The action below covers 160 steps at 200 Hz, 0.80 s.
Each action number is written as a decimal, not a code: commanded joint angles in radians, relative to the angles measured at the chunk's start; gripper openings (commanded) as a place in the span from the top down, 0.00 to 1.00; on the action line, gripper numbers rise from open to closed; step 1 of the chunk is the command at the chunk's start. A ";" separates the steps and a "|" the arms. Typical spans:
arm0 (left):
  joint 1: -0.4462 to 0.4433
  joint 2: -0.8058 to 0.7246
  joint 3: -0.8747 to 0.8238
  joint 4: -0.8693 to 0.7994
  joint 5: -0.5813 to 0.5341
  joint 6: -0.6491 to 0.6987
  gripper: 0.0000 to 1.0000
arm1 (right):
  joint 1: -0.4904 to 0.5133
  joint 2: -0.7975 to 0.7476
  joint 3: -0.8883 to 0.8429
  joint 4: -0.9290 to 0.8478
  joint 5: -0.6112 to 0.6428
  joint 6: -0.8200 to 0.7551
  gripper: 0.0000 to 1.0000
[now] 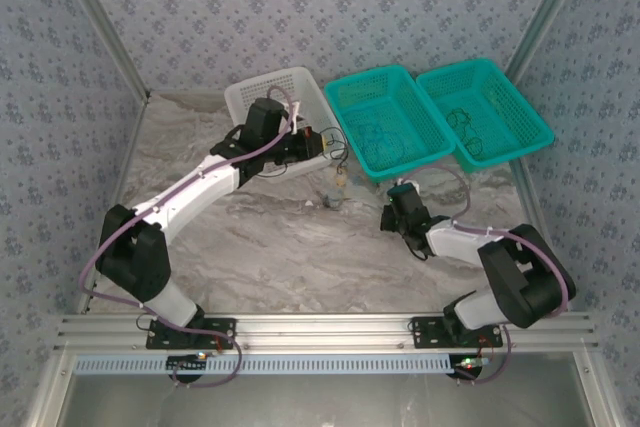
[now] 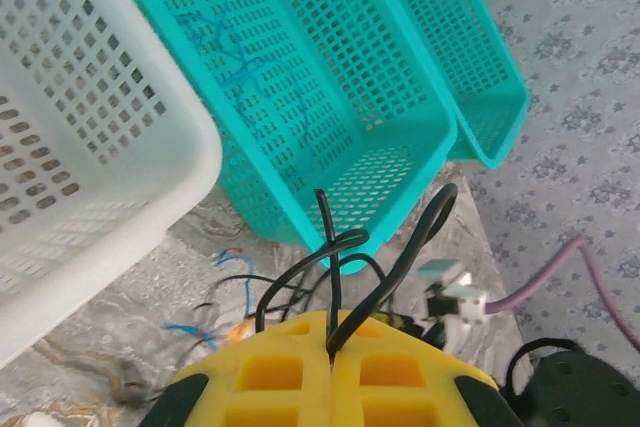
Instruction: Untangle the cables
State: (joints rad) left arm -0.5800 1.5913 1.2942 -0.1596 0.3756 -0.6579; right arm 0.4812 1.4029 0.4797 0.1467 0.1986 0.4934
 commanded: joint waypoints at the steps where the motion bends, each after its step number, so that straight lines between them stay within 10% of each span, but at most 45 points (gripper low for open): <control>1: -0.001 -0.015 0.015 -0.021 0.049 0.035 1.00 | -0.011 -0.079 -0.049 0.058 -0.110 -0.065 0.80; 20: -0.009 -0.002 0.017 -0.024 0.070 0.030 1.00 | -0.012 -0.156 -0.053 0.137 -0.334 -0.170 0.40; 67: -0.025 -0.002 0.010 -0.002 0.081 0.001 1.00 | 0.008 -0.184 -0.014 0.278 -0.459 -0.256 0.20; 80: -0.030 -0.002 0.010 0.002 0.089 -0.012 1.00 | 0.013 -0.151 0.004 0.318 -0.459 -0.262 0.01; 160: -0.072 -0.013 -0.003 0.036 0.126 -0.054 1.00 | 0.088 0.082 0.086 0.604 -0.293 -0.384 0.01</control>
State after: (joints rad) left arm -0.6437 1.5913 1.2942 -0.1745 0.4641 -0.6872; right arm 0.5575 1.4139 0.5289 0.6121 -0.1860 0.1829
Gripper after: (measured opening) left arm 0.041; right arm 0.994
